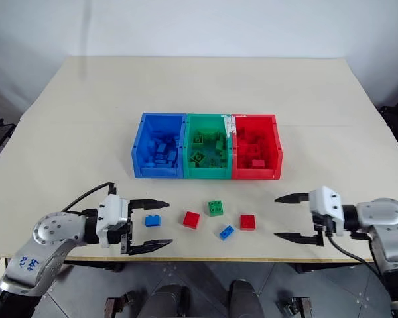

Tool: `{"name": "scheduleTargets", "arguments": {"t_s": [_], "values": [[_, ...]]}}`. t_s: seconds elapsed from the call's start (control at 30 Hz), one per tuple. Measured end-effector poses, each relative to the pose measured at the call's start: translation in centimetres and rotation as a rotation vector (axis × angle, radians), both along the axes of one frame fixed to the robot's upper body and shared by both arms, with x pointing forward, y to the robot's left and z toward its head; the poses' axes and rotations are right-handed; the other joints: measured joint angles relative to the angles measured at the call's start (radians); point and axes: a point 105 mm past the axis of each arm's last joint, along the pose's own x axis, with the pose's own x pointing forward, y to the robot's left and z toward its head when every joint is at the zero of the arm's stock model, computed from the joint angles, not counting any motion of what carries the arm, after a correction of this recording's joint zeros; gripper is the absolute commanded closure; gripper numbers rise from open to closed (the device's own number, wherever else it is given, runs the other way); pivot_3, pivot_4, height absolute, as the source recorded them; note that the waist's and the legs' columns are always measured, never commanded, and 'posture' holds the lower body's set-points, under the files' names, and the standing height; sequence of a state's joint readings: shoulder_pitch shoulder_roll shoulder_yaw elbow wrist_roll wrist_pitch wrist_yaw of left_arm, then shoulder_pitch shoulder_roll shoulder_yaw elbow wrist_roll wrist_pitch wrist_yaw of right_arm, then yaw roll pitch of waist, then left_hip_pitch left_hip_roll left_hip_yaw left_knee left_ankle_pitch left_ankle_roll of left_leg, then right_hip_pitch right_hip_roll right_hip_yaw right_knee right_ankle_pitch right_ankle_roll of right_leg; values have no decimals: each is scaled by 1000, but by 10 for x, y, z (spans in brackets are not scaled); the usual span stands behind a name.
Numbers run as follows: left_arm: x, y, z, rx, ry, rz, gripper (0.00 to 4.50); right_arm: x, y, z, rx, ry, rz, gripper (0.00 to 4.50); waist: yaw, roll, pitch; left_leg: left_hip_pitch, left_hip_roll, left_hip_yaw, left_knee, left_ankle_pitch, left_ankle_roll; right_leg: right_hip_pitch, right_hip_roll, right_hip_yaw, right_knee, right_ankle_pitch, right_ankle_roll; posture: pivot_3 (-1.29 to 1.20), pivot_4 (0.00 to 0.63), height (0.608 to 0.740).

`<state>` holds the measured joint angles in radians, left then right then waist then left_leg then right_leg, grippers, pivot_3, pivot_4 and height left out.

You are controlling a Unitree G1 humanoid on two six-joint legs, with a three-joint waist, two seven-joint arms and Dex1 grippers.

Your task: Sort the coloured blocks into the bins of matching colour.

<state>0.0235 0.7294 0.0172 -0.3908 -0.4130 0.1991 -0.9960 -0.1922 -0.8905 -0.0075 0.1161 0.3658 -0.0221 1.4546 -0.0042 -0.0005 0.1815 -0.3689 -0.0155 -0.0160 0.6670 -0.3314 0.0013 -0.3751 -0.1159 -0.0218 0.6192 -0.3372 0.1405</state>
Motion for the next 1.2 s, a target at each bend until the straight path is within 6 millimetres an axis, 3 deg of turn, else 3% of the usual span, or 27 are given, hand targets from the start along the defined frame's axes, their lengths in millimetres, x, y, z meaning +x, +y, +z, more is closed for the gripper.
{"name": "scheduleTargets", "arguments": {"t_s": [0.2,0.3,0.53,0.57,0.67,0.8,0.97,1.13,1.2], "values": [[-7,22,-8,23,25,95,24,12,28,-13,-31,30,22,0,5,0,0,-1,0,-2,0,0,0,0,-1,1,-1,0,-1,0,150,740],[-7,30,-7,29,17,130,0,15,31,-14,-32,16,16,599,3,0,0,-1,0,-2,0,0,0,0,-1,1,-1,0,-1,0,150,740],[-7,33,-7,30,11,149,0,15,30,-16,-13,12,-8,2976,4,0,0,-1,0,-2,-1,0,0,0,-1,0,-1,0,-1,0,150,740],[-7,33,-7,29,10,149,0,13,29,-15,-2,13,-11,3051,5,0,0,-1,-1,-2,-1,0,0,0,-1,0,-1,0,-1,0,150,740],[-7,33,-6,28,6,152,0,10,25,-10,70,22,-34,3047,4,0,0,-1,0,-2,-1,0,0,0,-1,0,-1,0,-1,0,150,740],[-3,37,-1,-2,-20,193,0,18,19,21,185,-33,-109,3047,0,0,0,-1,0,-1,-1,0,0,0,0,0,-1,0,-1,0,150,740],[4,47,5,-48,-54,272,0,58,8,69,310,-151,-333,3047,-1,0,0,-1,0,-1,-1,0,0,-1,0,0,-1,0,-1,0,150,740],[9,47,13,-86,-85,301,0,91,7,88,373,-188,-465,3047,4,0,0,-3,0,-2,-1,0,0,-2,0,0,-1,0,-1,0,150,740],[11,48,16,-95,-96,311,0,106,7,89,363,-209,-524,2309,1,0,0,-3,-1,-1,-1,-1,0,-2,0,0,1,0,-1,0,150,740]]}}
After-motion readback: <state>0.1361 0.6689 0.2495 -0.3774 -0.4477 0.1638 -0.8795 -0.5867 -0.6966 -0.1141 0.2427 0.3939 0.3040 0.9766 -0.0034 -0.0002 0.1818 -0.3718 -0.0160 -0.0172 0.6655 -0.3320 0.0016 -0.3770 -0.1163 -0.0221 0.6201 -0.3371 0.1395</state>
